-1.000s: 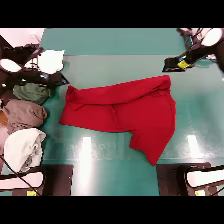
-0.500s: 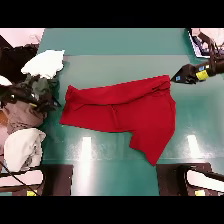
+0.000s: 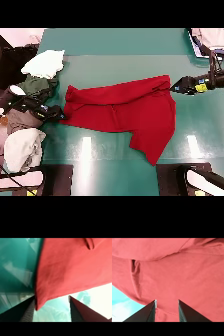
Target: Fold the shirts.
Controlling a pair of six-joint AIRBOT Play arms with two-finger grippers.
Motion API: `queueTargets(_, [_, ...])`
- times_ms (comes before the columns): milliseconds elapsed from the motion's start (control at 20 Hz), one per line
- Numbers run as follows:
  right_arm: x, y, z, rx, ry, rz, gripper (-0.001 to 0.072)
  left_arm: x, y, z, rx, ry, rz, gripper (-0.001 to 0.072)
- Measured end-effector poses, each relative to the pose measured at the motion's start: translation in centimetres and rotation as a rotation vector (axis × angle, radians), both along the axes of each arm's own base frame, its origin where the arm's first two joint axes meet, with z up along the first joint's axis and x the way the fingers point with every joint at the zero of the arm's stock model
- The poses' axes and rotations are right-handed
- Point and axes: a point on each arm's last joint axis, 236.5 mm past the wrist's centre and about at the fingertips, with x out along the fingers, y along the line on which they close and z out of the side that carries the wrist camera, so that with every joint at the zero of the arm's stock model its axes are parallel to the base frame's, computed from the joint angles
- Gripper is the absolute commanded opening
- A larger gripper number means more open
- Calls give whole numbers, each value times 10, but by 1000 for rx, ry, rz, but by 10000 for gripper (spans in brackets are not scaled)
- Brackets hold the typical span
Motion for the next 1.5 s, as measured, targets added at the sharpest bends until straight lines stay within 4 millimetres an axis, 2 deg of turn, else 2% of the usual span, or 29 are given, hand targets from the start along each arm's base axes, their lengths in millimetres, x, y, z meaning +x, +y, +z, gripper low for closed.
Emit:
queueTargets(50, [-1,0,0,-1,1,0,315,2,-3,-3,12,-9,-10,221])
queueTargets(100, [-4,0,-1,-4,9,5,315,2,-6,-5,22,-15,-21,92])
queueTargets(150, [-9,-2,-4,-11,24,9,315,3,-8,-6,33,-24,-33,27])
queueTargets(250, [-21,-8,-18,-24,68,1,315,7,-10,-5,45,-37,-47,28])
queueTargets(350, [-40,-21,-39,-32,135,-36,317,14,-11,4,48,-68,-55,27])
queueTargets(400, [-52,-30,-52,-29,174,-69,331,17,-12,11,49,-86,-59,27])
queueTargets(450, [-64,-39,-67,-27,217,-108,388,21,-12,19,52,-114,-62,27])
queueTargets(600, [-98,-65,-109,-8,330,-239,387,31,-12,42,64,-201,-57,27])
queueTargets(700, [-118,-71,-133,15,398,-286,387,34,-13,51,68,-235,-55,27])
queueTargets(850, [-137,-68,-161,44,472,-298,387,38,-13,58,69,-262,-50,27])
queueTargets(1000, [-140,-59,-178,52,503,-276,373,39,-14,61,65,-272,-46,27])
queueTargets(1100, [-139,-51,-184,50,504,-253,231,39,-15,62,62,-275,-45,28])
queueTargets(1250, [-130,-50,-186,0,443,-240,22,39,-15,63,61,-277,-44,28])
queueTargets(1400, [-117,-51,-172,-36,347,-236,22,41,-16,66,53,-281,-42,27])
queueTargets(1500, [-97,-55,-148,-57,242,-243,22,51,-21,83,26,-323,-27,27])
